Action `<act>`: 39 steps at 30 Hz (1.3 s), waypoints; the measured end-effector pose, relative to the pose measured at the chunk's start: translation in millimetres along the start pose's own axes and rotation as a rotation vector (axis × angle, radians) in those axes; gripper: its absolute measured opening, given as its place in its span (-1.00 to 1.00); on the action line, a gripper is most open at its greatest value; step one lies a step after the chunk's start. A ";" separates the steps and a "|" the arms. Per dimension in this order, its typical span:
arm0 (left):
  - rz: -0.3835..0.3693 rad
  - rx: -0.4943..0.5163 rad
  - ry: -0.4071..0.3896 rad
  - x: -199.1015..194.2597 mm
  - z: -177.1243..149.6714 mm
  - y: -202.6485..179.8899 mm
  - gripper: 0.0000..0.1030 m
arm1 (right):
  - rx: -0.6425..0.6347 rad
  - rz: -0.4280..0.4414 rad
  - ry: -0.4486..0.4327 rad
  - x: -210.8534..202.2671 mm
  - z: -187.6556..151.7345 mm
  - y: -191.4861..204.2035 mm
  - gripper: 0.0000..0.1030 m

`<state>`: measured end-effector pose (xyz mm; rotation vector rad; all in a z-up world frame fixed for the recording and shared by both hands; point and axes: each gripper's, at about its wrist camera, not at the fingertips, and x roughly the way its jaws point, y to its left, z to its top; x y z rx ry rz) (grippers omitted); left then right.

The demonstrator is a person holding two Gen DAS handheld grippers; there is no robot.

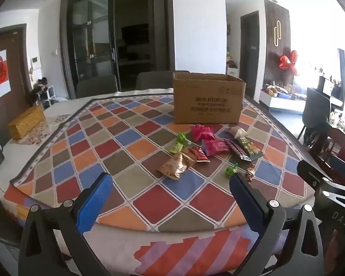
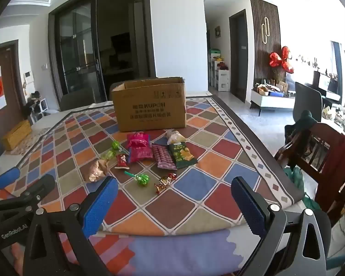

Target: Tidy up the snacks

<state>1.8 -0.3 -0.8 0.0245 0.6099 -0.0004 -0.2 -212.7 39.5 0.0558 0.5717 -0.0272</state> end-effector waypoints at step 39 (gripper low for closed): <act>0.023 -0.010 -0.058 -8.2 5.8 4.6 1.00 | -0.015 0.005 -0.028 -4.8 4.7 7.3 0.94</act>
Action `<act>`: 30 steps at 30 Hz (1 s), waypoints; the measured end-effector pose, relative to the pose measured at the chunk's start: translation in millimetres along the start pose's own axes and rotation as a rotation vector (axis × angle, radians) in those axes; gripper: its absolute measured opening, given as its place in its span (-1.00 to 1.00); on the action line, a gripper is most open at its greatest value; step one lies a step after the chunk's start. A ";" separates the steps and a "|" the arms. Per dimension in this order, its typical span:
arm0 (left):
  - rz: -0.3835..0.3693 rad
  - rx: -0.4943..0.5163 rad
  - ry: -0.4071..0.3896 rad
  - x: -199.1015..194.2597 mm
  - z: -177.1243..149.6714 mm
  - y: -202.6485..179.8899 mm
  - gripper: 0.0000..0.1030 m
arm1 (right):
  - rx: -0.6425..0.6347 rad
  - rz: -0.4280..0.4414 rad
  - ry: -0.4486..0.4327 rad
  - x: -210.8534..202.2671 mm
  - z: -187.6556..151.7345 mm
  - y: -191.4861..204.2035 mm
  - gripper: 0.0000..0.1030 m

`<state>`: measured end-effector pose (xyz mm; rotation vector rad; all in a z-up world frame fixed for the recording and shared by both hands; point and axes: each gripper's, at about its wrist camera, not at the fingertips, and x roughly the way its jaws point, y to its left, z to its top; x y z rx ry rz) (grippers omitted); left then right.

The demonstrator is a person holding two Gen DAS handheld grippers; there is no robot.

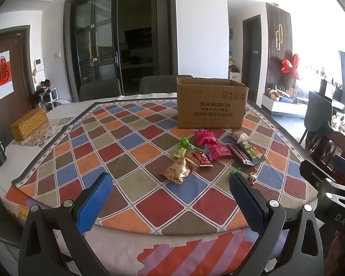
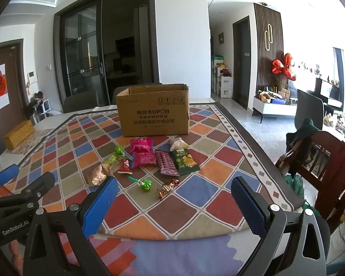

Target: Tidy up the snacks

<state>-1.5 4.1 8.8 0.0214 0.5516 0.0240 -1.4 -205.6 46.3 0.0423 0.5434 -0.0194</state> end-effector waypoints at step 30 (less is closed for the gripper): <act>-0.004 -0.002 -0.012 -2.1 5.8 0.1 1.00 | -0.003 -0.002 -0.011 -1.9 -0.1 1.2 0.94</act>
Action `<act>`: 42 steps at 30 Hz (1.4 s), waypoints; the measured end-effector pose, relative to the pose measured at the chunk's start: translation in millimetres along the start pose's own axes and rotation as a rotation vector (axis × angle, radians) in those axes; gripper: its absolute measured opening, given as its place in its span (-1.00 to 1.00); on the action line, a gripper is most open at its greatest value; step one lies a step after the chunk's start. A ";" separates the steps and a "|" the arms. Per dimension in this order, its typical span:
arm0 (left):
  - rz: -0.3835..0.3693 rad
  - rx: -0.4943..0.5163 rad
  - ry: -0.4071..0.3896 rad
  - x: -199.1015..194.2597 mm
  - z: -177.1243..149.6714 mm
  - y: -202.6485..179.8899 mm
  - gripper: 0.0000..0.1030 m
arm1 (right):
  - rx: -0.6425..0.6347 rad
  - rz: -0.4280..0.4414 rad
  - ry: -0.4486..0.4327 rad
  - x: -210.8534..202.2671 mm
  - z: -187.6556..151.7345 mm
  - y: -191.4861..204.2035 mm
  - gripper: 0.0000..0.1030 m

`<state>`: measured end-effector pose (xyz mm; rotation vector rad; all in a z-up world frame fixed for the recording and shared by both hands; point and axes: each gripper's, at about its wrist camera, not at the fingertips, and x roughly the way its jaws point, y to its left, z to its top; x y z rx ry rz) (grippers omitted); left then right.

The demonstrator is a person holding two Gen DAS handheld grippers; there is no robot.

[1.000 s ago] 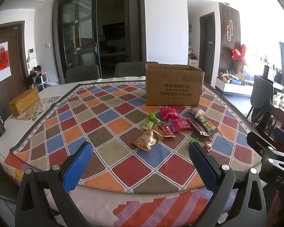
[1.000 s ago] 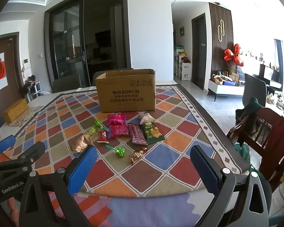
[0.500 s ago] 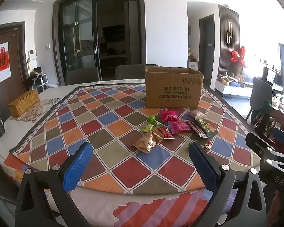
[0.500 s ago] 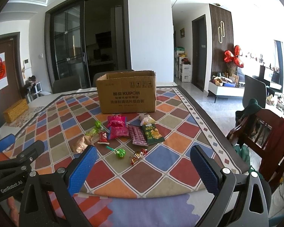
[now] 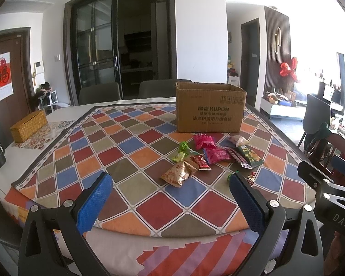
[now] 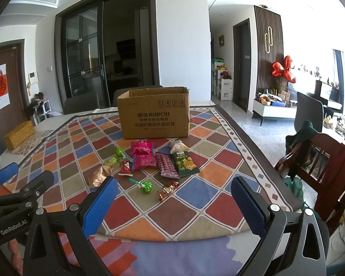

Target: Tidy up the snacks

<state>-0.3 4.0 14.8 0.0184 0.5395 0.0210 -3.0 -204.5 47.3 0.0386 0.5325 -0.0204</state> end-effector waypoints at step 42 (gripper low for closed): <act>-0.003 0.070 0.031 41.8 6.7 2.7 0.76 | -0.114 0.060 0.058 39.6 -2.3 22.6 0.82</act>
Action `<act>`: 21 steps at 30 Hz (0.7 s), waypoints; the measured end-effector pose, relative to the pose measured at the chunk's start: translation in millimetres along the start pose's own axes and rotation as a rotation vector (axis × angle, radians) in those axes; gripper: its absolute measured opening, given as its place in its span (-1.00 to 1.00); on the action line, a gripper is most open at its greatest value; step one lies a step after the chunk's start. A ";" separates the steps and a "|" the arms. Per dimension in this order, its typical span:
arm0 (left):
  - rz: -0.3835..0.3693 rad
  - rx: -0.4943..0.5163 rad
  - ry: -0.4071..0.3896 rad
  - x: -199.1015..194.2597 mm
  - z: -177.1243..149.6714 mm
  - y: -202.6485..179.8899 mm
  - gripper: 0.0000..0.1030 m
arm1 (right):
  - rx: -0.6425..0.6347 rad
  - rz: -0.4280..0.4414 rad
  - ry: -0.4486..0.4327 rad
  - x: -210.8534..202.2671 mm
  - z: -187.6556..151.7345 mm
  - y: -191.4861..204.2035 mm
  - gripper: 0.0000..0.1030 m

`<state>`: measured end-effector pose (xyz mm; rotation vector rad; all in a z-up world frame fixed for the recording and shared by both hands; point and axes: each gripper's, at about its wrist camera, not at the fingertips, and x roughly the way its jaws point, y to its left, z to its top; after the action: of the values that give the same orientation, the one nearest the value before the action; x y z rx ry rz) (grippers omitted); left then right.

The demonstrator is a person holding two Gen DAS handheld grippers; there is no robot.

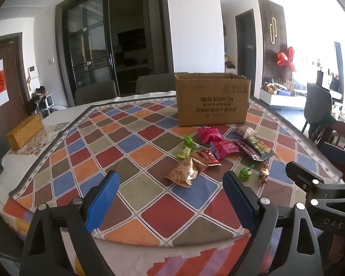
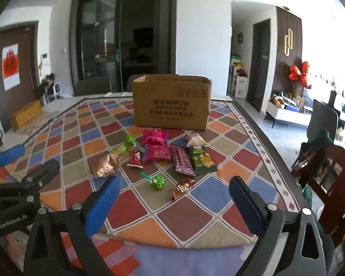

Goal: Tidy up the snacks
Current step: 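Grasp the tan biscuit bag with left tool while right tool grasps green lollipop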

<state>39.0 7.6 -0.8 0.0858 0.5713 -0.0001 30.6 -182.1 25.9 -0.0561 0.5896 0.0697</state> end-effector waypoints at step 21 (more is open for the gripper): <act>-0.087 0.094 0.157 108.2 -24.4 -7.7 0.45 | -0.077 0.084 0.192 106.8 -12.2 28.4 0.20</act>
<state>116.6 4.5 -80.3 0.1531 0.7316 -0.1052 110.1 -149.4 -44.7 -0.1133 0.7811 0.1703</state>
